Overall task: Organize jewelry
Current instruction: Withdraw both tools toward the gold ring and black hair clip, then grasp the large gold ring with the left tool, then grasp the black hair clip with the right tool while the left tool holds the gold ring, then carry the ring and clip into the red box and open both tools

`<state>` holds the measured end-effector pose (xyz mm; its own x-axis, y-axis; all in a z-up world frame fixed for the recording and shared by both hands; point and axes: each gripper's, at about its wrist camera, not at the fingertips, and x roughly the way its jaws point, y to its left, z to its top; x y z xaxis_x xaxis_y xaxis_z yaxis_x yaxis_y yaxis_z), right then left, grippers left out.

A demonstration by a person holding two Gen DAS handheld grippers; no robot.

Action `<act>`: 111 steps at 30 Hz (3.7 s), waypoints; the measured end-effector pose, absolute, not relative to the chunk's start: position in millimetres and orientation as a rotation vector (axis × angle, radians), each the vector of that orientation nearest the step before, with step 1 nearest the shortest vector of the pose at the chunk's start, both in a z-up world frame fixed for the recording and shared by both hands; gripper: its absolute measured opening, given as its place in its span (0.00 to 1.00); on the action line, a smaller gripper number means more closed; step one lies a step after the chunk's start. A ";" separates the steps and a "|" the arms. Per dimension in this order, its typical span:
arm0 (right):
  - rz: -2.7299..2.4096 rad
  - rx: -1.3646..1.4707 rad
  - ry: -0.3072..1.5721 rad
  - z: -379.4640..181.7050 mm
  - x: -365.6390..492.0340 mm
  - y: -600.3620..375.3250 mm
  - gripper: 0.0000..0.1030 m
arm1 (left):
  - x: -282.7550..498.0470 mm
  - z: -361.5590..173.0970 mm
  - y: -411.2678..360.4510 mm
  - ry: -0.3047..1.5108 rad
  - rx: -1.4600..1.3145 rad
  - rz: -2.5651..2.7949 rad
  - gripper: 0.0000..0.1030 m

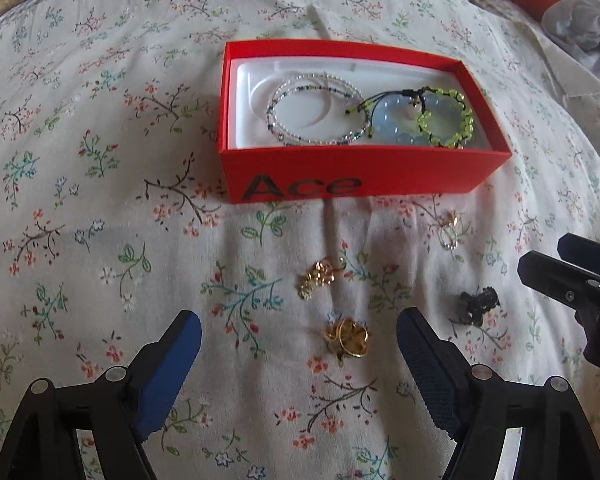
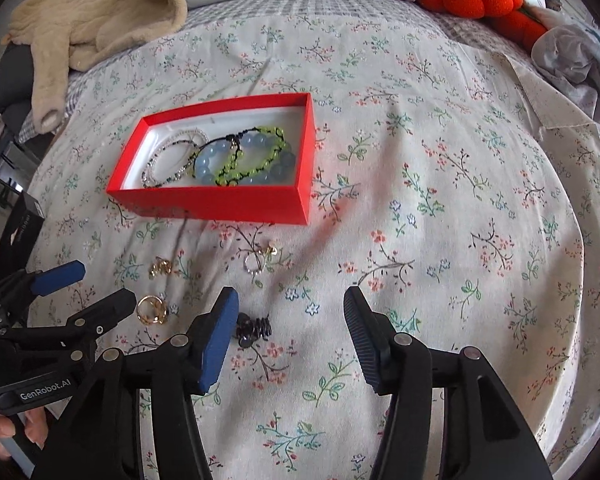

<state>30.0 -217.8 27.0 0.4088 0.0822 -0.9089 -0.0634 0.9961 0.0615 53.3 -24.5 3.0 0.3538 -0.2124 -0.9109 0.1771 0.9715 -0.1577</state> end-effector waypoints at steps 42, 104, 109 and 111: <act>0.092 -0.204 1.097 -20.9 -18.8 -236.6 0.60 | 15.4 -33.9 -49.9 1.015 0.074 -0.368 0.19; 0.180 -0.064 1.098 -8.1 18.5 -195.1 0.23 | 22.8 -7.8 -10.4 0.988 -0.015 -0.345 0.19; 0.189 -0.029 1.053 10.3 23.0 -197.5 0.23 | 32.5 4.3 -13.8 0.956 -0.017 -0.358 0.19; 0.191 -0.018 1.028 18.3 26.2 -197.8 0.23 | 37.5 9.2 -15.2 0.941 -0.021 -0.361 0.19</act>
<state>26.2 -197.8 18.3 0.5010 0.1498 -0.8524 -0.1668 0.9832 0.0747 37.5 -15.2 9.2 0.5335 -0.3120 -0.7861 0.2935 0.9400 -0.1739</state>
